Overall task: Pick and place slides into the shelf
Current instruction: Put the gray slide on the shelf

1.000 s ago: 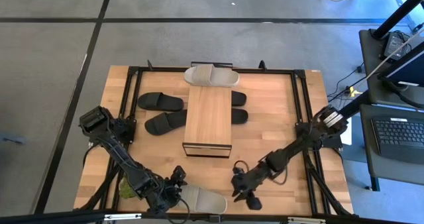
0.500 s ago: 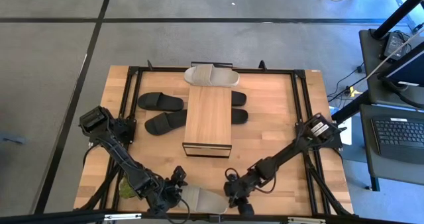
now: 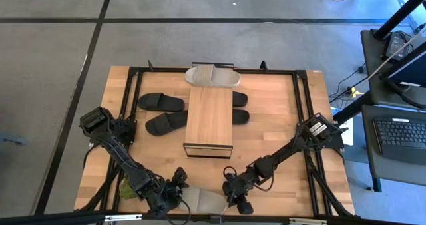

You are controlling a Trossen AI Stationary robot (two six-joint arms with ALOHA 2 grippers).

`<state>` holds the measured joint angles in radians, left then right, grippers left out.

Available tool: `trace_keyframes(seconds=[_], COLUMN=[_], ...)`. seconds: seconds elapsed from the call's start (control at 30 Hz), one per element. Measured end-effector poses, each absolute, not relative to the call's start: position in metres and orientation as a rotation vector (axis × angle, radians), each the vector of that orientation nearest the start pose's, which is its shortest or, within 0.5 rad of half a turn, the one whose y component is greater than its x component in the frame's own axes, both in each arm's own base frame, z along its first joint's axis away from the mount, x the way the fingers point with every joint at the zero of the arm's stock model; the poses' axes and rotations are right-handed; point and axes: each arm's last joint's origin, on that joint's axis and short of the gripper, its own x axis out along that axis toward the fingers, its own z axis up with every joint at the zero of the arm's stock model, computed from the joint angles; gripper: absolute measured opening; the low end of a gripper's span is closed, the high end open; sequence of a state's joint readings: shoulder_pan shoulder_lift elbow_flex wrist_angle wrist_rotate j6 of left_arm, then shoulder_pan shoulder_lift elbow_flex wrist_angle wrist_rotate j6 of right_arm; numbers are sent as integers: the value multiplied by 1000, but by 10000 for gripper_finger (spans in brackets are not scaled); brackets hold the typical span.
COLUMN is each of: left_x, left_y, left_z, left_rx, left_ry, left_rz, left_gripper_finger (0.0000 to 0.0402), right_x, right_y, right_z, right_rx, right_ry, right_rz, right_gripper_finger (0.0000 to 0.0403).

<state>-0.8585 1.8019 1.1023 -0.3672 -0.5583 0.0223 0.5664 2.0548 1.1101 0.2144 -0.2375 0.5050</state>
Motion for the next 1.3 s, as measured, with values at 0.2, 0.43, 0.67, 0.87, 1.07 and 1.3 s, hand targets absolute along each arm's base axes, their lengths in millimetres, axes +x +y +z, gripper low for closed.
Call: trace_keyframes(seconds=[0.2,0.43,0.67,0.87,1.07,1.3], left_x=[243,243,243,243,244,243], left_y=[-257,-256,-256,-256,-256,-253], left_z=[169,169,170,170,170,179], left_rx=[769,779,782,780,783,811], left_ry=[780,774,772,772,768,727], left_rz=[-290,-278,-269,-266,-259,-212], left_gripper_finger=[165,161,101,30,11,6], right_x=[342,342,342,342,342,342], right_y=[219,219,219,219,219,220], right_z=[109,109,109,110,110,129], right_rx=[331,328,325,325,332,366], right_ry=[917,916,915,912,917,882], right_rz=[552,553,552,552,561,649], right_gripper_finger=[97,97,97,97,97,97])
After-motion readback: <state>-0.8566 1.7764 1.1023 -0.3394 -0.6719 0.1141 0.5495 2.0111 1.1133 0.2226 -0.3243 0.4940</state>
